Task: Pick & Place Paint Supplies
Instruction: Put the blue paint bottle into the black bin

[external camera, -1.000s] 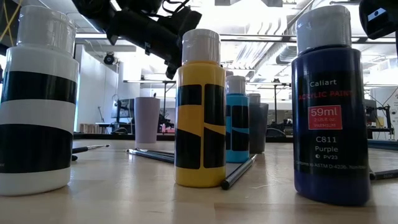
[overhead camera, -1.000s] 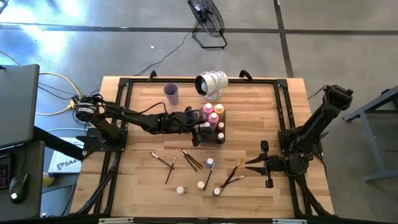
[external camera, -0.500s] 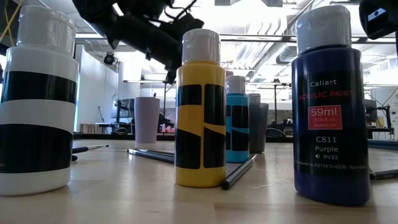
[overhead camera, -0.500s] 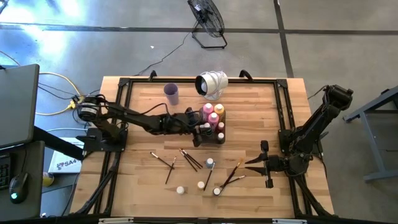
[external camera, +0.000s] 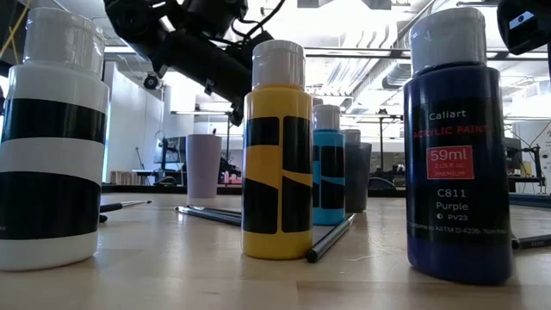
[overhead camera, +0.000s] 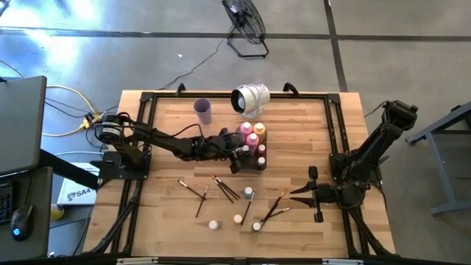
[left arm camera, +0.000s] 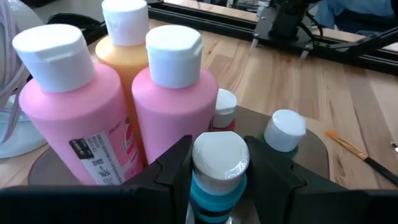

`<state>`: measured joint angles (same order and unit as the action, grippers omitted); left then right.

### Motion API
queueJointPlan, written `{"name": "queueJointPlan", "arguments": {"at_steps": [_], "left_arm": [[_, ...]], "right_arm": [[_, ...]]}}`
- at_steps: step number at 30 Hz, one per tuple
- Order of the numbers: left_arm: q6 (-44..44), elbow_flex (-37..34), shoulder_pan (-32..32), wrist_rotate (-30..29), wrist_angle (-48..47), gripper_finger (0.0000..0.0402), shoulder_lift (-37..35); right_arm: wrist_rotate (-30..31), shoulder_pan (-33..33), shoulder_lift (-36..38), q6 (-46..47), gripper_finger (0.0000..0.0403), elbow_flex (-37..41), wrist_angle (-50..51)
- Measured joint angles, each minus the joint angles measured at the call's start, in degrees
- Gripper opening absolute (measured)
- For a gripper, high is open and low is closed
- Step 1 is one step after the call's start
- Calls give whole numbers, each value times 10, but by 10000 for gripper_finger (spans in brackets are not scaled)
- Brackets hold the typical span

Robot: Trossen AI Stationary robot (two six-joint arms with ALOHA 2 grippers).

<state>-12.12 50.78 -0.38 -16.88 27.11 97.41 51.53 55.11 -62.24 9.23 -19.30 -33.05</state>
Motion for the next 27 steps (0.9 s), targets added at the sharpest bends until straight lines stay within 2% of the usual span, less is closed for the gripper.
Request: {"name": "queueJointPlan", "arguments": {"at_steps": [27], "left_arm": [[-19,0,0,9,2,126,0]], "right_arm": [[10,0,0,12,64,0,17]]}}
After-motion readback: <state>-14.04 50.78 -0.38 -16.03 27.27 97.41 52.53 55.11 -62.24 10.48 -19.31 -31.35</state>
